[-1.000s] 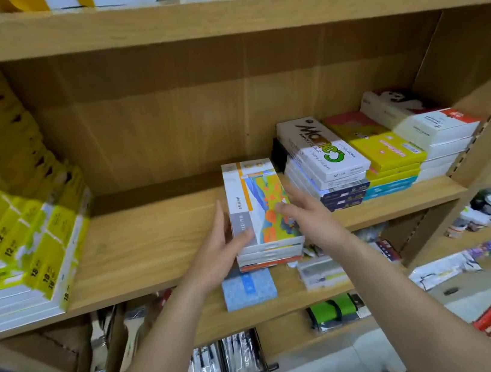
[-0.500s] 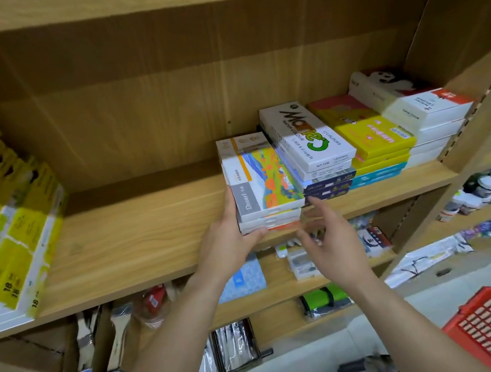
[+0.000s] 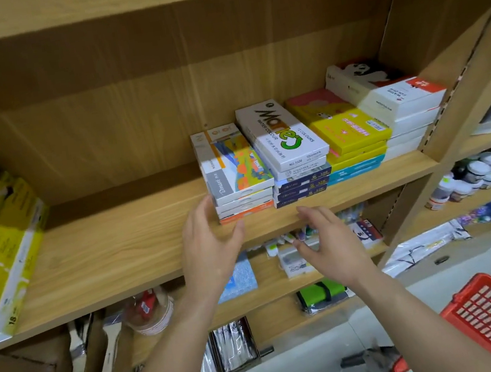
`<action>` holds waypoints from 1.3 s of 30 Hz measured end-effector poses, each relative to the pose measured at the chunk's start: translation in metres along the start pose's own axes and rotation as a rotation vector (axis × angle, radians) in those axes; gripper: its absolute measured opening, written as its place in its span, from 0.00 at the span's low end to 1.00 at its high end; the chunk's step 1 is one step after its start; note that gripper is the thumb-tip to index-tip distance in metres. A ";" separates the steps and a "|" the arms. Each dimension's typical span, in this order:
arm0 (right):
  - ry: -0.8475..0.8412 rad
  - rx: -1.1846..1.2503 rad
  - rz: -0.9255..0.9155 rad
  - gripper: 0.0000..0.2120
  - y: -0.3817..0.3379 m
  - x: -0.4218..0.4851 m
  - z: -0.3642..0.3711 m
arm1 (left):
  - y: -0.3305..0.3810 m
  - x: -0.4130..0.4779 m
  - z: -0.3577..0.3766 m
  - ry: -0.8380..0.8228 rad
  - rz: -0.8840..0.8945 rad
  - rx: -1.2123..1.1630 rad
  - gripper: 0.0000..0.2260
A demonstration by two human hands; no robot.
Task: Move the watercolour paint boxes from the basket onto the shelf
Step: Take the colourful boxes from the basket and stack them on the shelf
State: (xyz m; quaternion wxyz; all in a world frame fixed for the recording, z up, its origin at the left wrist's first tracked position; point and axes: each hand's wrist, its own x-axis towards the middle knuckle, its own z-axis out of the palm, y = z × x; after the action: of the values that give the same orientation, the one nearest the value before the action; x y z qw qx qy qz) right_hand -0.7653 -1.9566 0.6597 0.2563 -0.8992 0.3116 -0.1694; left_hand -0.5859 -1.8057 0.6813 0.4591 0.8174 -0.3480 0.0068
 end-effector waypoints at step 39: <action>0.295 0.374 1.709 0.39 0.514 -0.327 0.210 | -0.030 -0.271 0.533 -1.139 0.153 0.153 0.32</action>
State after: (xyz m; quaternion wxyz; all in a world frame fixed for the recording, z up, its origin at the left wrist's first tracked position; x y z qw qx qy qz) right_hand -1.1564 -2.0167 0.1506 0.3951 -0.2718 0.8736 -0.0825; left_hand -0.9381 -2.0455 0.2612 0.1374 0.6956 -0.5966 -0.3759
